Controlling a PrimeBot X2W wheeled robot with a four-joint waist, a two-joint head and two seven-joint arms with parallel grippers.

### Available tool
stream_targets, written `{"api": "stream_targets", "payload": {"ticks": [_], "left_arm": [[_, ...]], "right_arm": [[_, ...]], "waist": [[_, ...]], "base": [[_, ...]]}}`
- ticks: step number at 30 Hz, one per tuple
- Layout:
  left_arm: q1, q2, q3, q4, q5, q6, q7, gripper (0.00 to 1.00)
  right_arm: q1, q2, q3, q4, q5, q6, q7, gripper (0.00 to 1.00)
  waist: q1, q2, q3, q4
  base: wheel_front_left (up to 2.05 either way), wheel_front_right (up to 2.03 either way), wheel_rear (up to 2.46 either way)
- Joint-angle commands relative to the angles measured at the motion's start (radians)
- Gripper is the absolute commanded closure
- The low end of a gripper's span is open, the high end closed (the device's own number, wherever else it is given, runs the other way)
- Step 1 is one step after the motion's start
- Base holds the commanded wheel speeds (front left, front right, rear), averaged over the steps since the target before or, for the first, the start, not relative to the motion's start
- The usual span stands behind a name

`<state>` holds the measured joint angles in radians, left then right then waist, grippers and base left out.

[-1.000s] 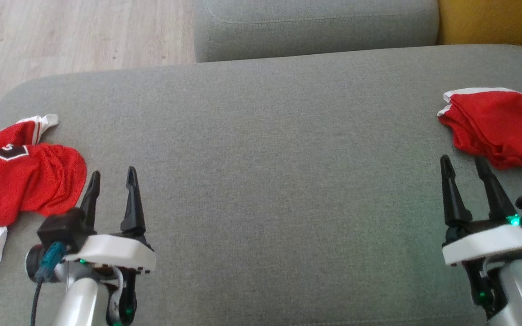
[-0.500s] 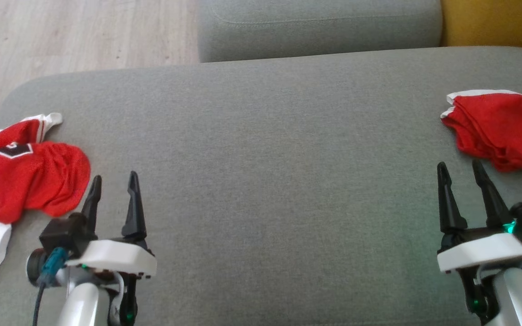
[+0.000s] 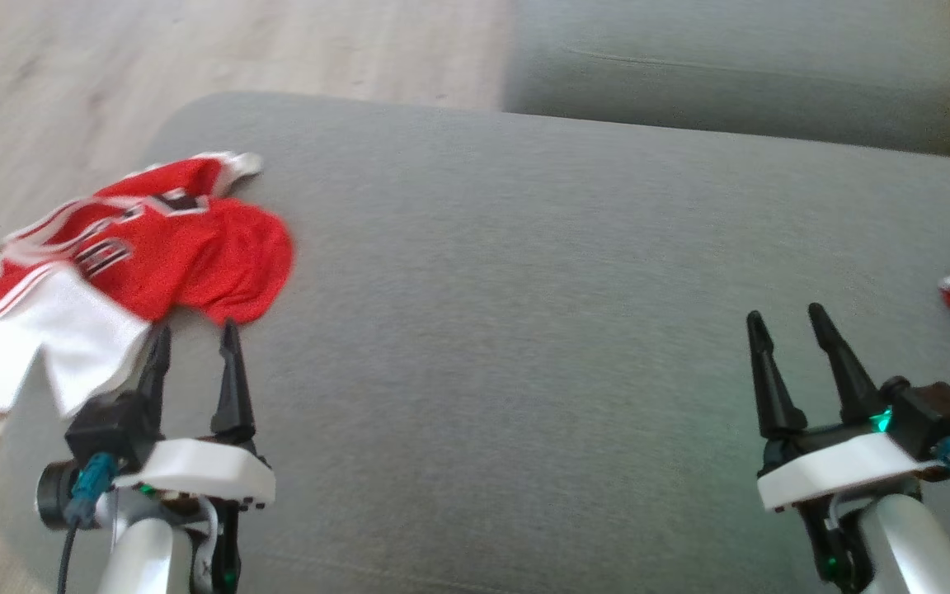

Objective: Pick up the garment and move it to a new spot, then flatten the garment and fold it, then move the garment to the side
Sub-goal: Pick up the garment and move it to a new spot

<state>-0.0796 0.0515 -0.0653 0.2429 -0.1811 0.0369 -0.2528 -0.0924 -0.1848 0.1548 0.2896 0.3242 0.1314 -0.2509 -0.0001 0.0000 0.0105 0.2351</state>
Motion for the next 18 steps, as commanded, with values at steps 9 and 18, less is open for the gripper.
{"api": "stream_targets", "payload": {"ticks": [9, 18], "left_arm": [[-0.014, 0.005, 0.048, -0.021, 0.002, 0.013, -0.009, 0.00], [-0.026, 0.009, 0.054, -0.025, -0.014, 0.006, -0.008, 0.00]], "right_arm": [[-0.048, -0.002, 0.070, -0.017, 0.015, -0.001, -0.011, 0.00], [-0.056, -0.007, 0.086, -0.011, 0.018, -0.001, -0.011, 0.00]], "waist": [[0.0001, 0.0000, 0.009, 0.155], [0.0001, 0.0000, 0.017, 0.162]], "base": [[0.00, 0.00, 0.00], [0.00, 0.00, 0.00]]}}
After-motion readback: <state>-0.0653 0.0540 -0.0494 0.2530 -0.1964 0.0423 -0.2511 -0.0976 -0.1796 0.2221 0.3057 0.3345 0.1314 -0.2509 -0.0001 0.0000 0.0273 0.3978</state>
